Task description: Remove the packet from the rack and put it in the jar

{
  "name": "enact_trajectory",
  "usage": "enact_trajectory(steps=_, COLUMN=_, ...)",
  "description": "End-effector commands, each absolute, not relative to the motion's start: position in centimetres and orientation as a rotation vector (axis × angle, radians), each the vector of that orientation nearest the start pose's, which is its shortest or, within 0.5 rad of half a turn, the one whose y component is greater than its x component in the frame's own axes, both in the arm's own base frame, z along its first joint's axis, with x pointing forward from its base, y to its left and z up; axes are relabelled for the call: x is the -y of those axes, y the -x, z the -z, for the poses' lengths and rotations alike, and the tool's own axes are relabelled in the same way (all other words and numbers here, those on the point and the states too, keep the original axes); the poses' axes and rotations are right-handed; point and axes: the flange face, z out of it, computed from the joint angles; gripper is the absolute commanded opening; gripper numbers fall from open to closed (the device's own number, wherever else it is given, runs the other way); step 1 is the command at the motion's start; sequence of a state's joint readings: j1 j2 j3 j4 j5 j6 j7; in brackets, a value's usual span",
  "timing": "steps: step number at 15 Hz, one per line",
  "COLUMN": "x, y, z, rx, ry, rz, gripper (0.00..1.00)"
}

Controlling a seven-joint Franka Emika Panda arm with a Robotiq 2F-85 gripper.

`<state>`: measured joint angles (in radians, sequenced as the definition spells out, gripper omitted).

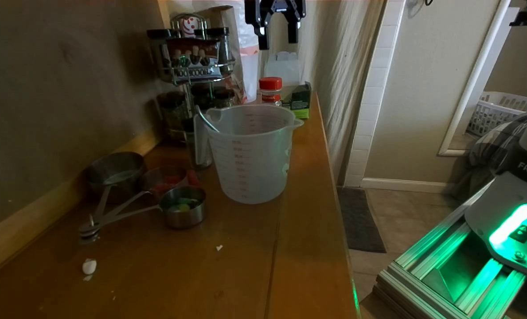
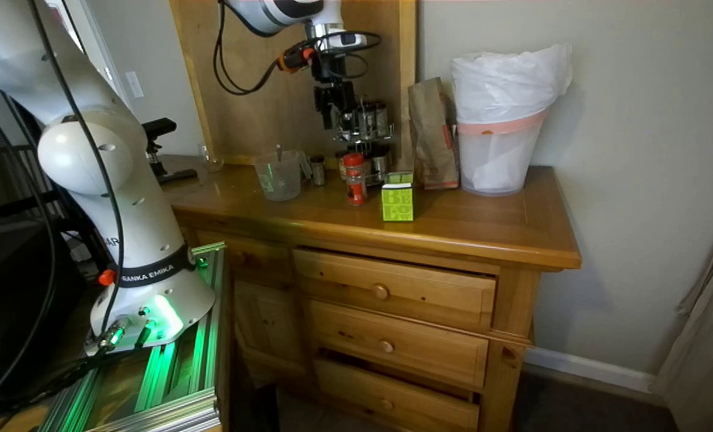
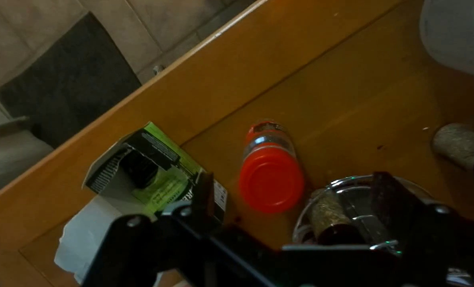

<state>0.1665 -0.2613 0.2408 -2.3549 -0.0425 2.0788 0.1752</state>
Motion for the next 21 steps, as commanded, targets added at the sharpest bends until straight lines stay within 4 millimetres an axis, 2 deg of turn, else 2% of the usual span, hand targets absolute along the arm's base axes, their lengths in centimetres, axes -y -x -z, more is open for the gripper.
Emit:
enact_trajectory(steps=1, x=-18.7, y=-36.1, z=-47.6, rx=0.649, ry=3.17, rz=0.201, gripper=1.0)
enact_trajectory(steps=3, x=-19.6, y=-33.9, z=-50.2, rx=0.81, ry=3.124, rz=0.292, gripper=1.0)
enact_trajectory(steps=5, x=-20.9, y=-33.2, z=-51.9, rx=0.974, ry=3.068, rz=0.381, gripper=1.0)
enact_trajectory(steps=7, x=-22.4, y=-33.5, z=-52.8, rx=1.131, ry=2.995, rz=0.446, gripper=1.0)
enact_trajectory(steps=9, x=-22.8, y=-34.9, z=-52.3, rx=1.229, ry=2.942, rz=0.412, gripper=1.0)
enact_trajectory(steps=10, x=-22.6, y=-33.3, z=-52.8, rx=1.153, ry=3.007, rz=0.435, gripper=1.0)
enact_trajectory(steps=14, x=-22.4, y=-34.5, z=-51.9, rx=1.211, ry=2.98, rz=0.403, gripper=1.0)
enact_trajectory(steps=16, x=-24.1, y=-36.3, z=-51.4, rx=1.423, ry=2.868, rz=0.485, gripper=1.0)
enact_trajectory(steps=21, x=-27.4, y=-40.8, z=-49.3, rx=1.752, ry=2.63, rz=0.644, gripper=1.0)
